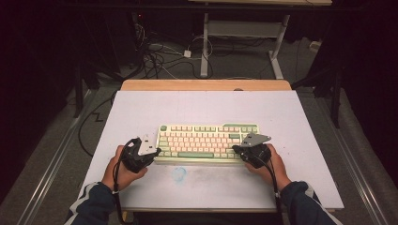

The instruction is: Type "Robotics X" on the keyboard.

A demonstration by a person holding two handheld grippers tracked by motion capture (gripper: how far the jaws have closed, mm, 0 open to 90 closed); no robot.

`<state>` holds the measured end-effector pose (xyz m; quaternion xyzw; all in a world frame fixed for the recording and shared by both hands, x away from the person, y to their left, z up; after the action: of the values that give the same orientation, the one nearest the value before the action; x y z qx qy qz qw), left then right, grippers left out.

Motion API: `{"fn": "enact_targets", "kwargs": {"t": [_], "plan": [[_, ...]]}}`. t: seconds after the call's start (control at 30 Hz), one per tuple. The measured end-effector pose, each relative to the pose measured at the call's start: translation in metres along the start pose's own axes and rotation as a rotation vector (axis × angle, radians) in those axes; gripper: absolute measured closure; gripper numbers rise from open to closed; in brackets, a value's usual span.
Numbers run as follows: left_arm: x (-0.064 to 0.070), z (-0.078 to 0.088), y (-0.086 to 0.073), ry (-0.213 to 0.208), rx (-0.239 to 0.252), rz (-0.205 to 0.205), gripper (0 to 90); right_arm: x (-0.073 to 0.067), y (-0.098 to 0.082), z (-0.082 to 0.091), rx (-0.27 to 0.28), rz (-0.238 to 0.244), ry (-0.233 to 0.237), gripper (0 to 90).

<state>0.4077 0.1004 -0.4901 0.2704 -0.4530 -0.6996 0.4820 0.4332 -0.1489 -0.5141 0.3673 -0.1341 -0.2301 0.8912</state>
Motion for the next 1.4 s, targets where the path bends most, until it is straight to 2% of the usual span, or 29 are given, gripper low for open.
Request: {"fn": "enact_targets", "kwargs": {"t": [0.43,0.7,1.17,1.4], "plan": [[0.024,-0.021,0.012,-0.041,-0.026,-0.047,86.6,0.000,0.000,0.000,0.005,-0.006,-0.004,90.0],[0.038,-0.035,0.011,-0.060,-0.052,-0.076,86.5,0.000,0.000,0.000,0.006,-0.007,-0.004,90.0],[0.049,-0.052,0.005,-0.075,-0.093,-0.122,87.0,0.000,0.000,0.000,0.007,-0.007,-0.003,90.0],[0.049,-0.056,0.003,-0.073,-0.103,-0.126,86.9,0.000,0.000,0.000,0.007,-0.004,-0.003,90.0]]}}
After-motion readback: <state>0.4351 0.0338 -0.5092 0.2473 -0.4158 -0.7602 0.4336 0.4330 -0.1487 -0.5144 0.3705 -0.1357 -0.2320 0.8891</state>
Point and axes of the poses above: each handheld gripper's, and its own axes: z roughly backward along the jaws, y roughly out of its top, x roughly to its right, the point moved 9 cm from there along -z, roughly forward along the jaws, and after that the axes turned 12 degrees about y, right-handed, at the moved point
